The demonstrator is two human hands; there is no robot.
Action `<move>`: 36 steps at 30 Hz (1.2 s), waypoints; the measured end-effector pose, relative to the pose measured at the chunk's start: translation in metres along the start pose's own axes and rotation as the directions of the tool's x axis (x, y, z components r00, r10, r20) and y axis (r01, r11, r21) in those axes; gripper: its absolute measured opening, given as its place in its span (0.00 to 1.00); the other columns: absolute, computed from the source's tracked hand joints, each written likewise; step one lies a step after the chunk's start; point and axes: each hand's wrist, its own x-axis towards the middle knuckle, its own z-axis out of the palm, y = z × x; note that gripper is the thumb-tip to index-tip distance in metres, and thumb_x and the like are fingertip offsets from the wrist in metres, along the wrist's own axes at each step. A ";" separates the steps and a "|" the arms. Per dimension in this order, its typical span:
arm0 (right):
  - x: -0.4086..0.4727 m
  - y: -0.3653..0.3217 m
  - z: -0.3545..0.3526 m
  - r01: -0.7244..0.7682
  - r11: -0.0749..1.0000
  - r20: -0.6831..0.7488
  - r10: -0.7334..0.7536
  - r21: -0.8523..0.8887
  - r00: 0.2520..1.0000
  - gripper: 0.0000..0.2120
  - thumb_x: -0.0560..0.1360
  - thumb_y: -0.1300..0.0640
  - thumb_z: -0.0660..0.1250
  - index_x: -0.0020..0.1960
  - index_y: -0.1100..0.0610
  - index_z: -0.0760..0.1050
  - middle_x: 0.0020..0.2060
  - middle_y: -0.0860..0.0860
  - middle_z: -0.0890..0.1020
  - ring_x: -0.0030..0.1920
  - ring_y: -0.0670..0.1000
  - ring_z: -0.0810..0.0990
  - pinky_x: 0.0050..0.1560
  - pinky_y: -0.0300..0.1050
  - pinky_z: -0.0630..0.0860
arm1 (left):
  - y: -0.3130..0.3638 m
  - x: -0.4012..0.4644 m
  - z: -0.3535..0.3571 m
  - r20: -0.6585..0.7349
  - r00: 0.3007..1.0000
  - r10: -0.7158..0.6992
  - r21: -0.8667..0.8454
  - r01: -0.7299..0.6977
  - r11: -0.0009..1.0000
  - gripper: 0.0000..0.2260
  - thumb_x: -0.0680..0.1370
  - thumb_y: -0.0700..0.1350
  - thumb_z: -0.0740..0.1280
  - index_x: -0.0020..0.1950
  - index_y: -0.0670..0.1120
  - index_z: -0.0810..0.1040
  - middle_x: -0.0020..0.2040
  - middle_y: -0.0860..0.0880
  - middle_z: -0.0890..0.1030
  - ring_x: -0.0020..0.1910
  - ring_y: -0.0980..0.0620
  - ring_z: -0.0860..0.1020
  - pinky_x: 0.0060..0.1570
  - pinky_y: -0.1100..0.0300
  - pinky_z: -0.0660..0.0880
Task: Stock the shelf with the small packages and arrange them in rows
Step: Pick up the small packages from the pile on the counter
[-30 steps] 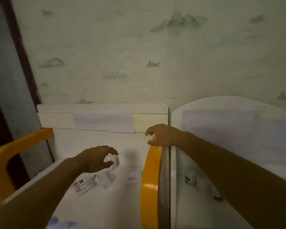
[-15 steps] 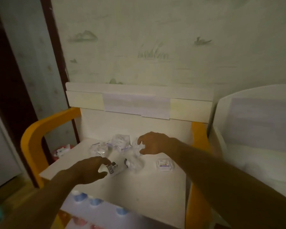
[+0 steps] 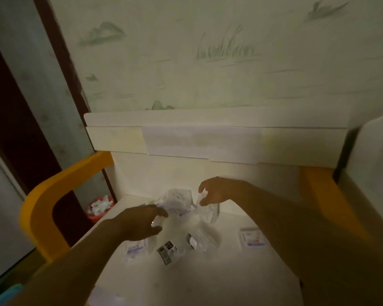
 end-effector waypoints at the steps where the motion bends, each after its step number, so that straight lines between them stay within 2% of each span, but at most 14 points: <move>1: 0.007 0.005 -0.002 -0.009 1.000 -0.002 0.009 0.000 1.000 0.27 0.76 0.44 0.65 0.71 0.52 0.66 0.71 0.51 0.69 0.69 0.54 0.69 0.68 0.48 0.67 | 0.002 0.010 0.000 0.001 1.000 0.015 0.015 -0.015 1.000 0.21 0.78 0.55 0.65 0.71 0.58 0.66 0.70 0.55 0.70 0.65 0.54 0.72 0.65 0.58 0.69; 8: 0.039 0.022 0.006 -0.071 0.997 0.035 0.070 0.013 0.997 0.29 0.75 0.42 0.66 0.72 0.53 0.66 0.70 0.52 0.71 0.68 0.54 0.70 0.68 0.48 0.66 | -0.023 0.068 0.001 0.045 0.990 0.134 0.168 -0.139 0.976 0.24 0.78 0.56 0.63 0.73 0.58 0.62 0.73 0.54 0.66 0.68 0.52 0.68 0.67 0.55 0.65; 11: 0.047 0.023 0.012 -0.132 0.990 0.043 0.130 0.051 0.991 0.30 0.75 0.41 0.66 0.72 0.53 0.65 0.71 0.53 0.70 0.68 0.55 0.70 0.67 0.47 0.67 | -0.048 0.096 0.000 0.006 0.988 0.153 0.150 -0.152 0.977 0.30 0.77 0.57 0.64 0.76 0.56 0.57 0.77 0.52 0.60 0.71 0.49 0.65 0.69 0.53 0.63; 15: 0.053 0.021 0.029 -0.225 0.967 -0.033 0.230 0.120 0.973 0.33 0.72 0.41 0.70 0.71 0.51 0.65 0.70 0.52 0.70 0.67 0.54 0.71 0.65 0.49 0.70 | -0.065 0.127 0.009 0.005 0.979 0.204 0.056 -0.204 0.977 0.39 0.74 0.57 0.68 0.77 0.56 0.48 0.79 0.50 0.54 0.75 0.48 0.60 0.71 0.50 0.61; 17: 0.056 0.015 0.039 -0.262 0.959 -0.062 0.270 0.112 0.961 0.37 0.70 0.39 0.71 0.73 0.51 0.63 0.70 0.52 0.69 0.67 0.54 0.70 0.65 0.49 0.70 | -0.071 0.138 0.016 -0.003 0.972 0.233 0.086 -0.232 0.969 0.40 0.73 0.59 0.68 0.78 0.56 0.47 0.78 0.50 0.55 0.75 0.48 0.60 0.71 0.50 0.61; 20: 0.056 0.005 0.055 -0.325 0.945 -0.027 0.326 0.027 0.945 0.45 0.68 0.37 0.72 0.76 0.53 0.57 0.73 0.56 0.63 0.69 0.58 0.67 0.67 0.55 0.69 | -0.079 0.148 0.024 -0.076 0.956 0.282 0.092 -0.275 0.957 0.40 0.71 0.62 0.69 0.76 0.54 0.53 0.74 0.51 0.64 0.70 0.48 0.67 0.67 0.51 0.66; 23: 0.051 -0.004 0.072 -0.374 0.927 -0.048 0.374 0.004 0.926 0.47 0.67 0.38 0.73 0.77 0.54 0.55 0.74 0.59 0.56 0.71 0.61 0.63 0.67 0.58 0.69 | -0.081 0.150 0.028 -0.136 0.929 0.344 0.009 -0.346 0.938 0.37 0.66 0.63 0.72 0.70 0.55 0.61 0.65 0.51 0.69 0.59 0.51 0.73 0.57 0.57 0.73; 25: 0.050 -0.008 0.078 -0.377 0.924 -0.071 0.381 0.066 0.922 0.46 0.68 0.41 0.74 0.77 0.53 0.54 0.74 0.58 0.55 0.70 0.61 0.64 0.68 0.57 0.69 | -0.082 0.148 0.030 -0.130 0.917 0.378 -0.056 -0.387 0.920 0.37 0.65 0.63 0.73 0.68 0.54 0.64 0.63 0.53 0.67 0.57 0.53 0.73 0.55 0.58 0.74; 30: 0.038 -0.016 0.071 -0.398 0.901 -0.048 0.412 0.170 0.910 0.46 0.71 0.46 0.73 0.78 0.53 0.49 0.76 0.55 0.60 0.73 0.56 0.63 0.72 0.51 0.64 | -0.083 0.140 0.012 -0.072 0.891 0.448 -0.261 -0.450 0.854 0.38 0.65 0.62 0.75 0.70 0.55 0.63 0.65 0.57 0.70 0.60 0.58 0.72 0.60 0.63 0.69; 32: 0.026 -0.019 0.059 -0.411 0.891 -0.065 0.430 0.193 0.901 0.46 0.69 0.46 0.75 0.78 0.53 0.52 0.74 0.55 0.63 0.72 0.56 0.65 0.70 0.49 0.66 | -0.077 0.137 -0.011 -0.062 0.874 0.481 -0.329 -0.473 0.817 0.39 0.61 0.66 0.75 0.67 0.57 0.65 0.63 0.57 0.73 0.59 0.58 0.73 0.59 0.62 0.71; 34: 0.010 -0.023 0.043 -0.429 0.884 -0.106 0.452 0.186 0.886 0.45 0.68 0.44 0.75 0.76 0.52 0.55 0.72 0.55 0.67 0.69 0.56 0.68 0.67 0.49 0.68 | -0.066 0.135 -0.035 -0.111 0.862 0.495 -0.425 -0.491 0.760 0.41 0.57 0.70 0.74 0.65 0.59 0.66 0.62 0.56 0.74 0.58 0.57 0.75 0.59 0.60 0.74; 36: -0.009 -0.024 0.023 -0.459 0.875 -0.164 0.481 0.153 0.861 0.44 0.66 0.42 0.76 0.75 0.51 0.59 0.70 0.54 0.70 0.67 0.56 0.70 0.65 0.50 0.70 | -0.050 0.135 -0.055 -0.190 0.861 0.472 -0.541 -0.493 0.681 0.38 0.60 0.64 0.78 0.64 0.57 0.67 0.62 0.54 0.74 0.56 0.55 0.76 0.55 0.59 0.76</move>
